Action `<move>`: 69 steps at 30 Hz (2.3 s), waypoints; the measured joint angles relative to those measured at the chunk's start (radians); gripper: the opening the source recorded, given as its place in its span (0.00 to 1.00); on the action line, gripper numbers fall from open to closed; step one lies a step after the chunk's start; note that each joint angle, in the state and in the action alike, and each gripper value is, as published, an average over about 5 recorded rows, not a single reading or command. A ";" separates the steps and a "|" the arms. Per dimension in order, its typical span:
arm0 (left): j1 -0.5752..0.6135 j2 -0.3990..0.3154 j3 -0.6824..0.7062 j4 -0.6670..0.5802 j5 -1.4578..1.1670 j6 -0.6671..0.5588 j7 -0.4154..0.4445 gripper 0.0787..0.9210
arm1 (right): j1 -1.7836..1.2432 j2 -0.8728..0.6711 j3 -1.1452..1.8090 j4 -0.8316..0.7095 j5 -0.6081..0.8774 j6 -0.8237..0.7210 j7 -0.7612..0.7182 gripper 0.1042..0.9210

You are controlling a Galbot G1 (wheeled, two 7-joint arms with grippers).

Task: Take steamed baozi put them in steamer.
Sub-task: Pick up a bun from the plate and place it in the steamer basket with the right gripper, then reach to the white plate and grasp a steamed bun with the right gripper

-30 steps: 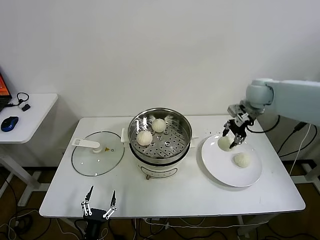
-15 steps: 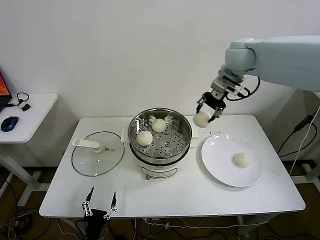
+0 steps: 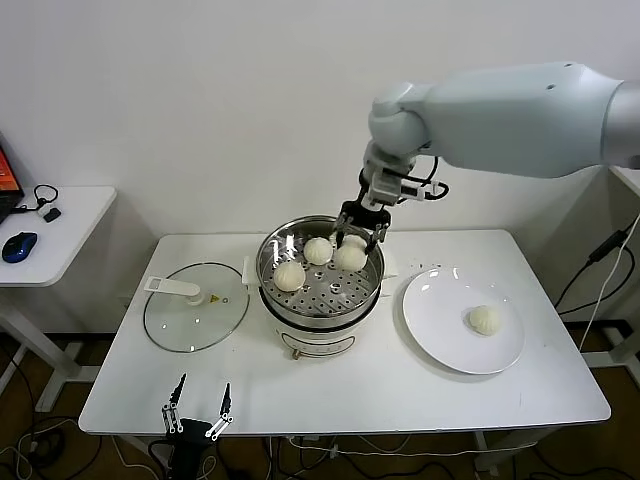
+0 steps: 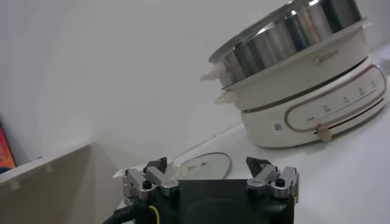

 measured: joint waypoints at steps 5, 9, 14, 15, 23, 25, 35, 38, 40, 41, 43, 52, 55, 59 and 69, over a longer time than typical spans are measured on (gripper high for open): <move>-0.003 0.000 -0.001 0.002 -0.002 0.000 0.000 0.88 | -0.055 0.039 0.014 -0.015 -0.044 0.017 0.016 0.56; -0.006 0.000 -0.001 0.005 -0.003 0.000 0.000 0.88 | -0.096 0.059 0.020 -0.023 -0.072 0.021 0.026 0.56; -0.010 0.000 -0.002 0.010 -0.005 0.000 0.000 0.88 | -0.139 0.082 0.031 -0.035 -0.096 0.020 0.036 0.56; -0.011 0.000 -0.003 0.011 -0.005 0.000 0.000 0.88 | -0.146 0.087 0.032 -0.038 -0.099 0.019 0.037 0.56; -0.017 0.000 -0.005 0.016 -0.007 0.000 0.000 0.88 | -0.196 0.123 0.044 -0.072 -0.114 0.018 0.044 0.56; -0.018 0.000 -0.005 0.016 -0.008 0.000 0.000 0.88 | -0.207 0.132 0.046 -0.082 -0.115 0.016 0.045 0.56; -0.022 0.000 -0.010 0.018 -0.015 -0.001 0.001 0.88 | -0.242 0.158 0.048 -0.118 -0.119 0.015 0.043 0.56; -0.023 0.000 -0.010 0.020 -0.015 -0.001 0.002 0.88 | -0.245 0.160 0.048 -0.123 -0.117 0.016 0.040 0.57; -0.023 0.000 -0.010 0.020 -0.015 -0.001 0.002 0.88 | -0.246 0.161 0.048 -0.124 -0.115 0.018 0.039 0.60; -0.023 0.000 -0.010 0.020 -0.015 -0.001 0.002 0.88 | -0.246 0.161 0.048 -0.125 -0.114 0.018 0.038 0.62; -0.023 0.000 -0.010 0.020 -0.015 -0.001 0.002 0.88 | -0.244 0.161 0.048 -0.127 -0.111 0.021 0.035 0.68; -0.021 0.000 -0.009 0.013 -0.015 -0.001 0.004 0.88 | -0.206 0.144 0.032 -0.122 -0.068 0.033 0.004 0.88; -0.020 0.000 -0.008 0.012 -0.014 -0.001 0.004 0.88 | -0.183 0.132 0.015 -0.116 -0.035 0.028 -0.014 0.88; -0.017 0.000 -0.003 0.010 -0.011 -0.001 0.004 0.88 | -0.143 0.108 -0.023 -0.108 0.027 0.002 -0.045 0.88; -0.013 0.000 0.008 0.004 -0.008 -0.002 0.002 0.88 | -0.021 0.013 -0.187 -0.074 0.287 -0.235 -0.144 0.88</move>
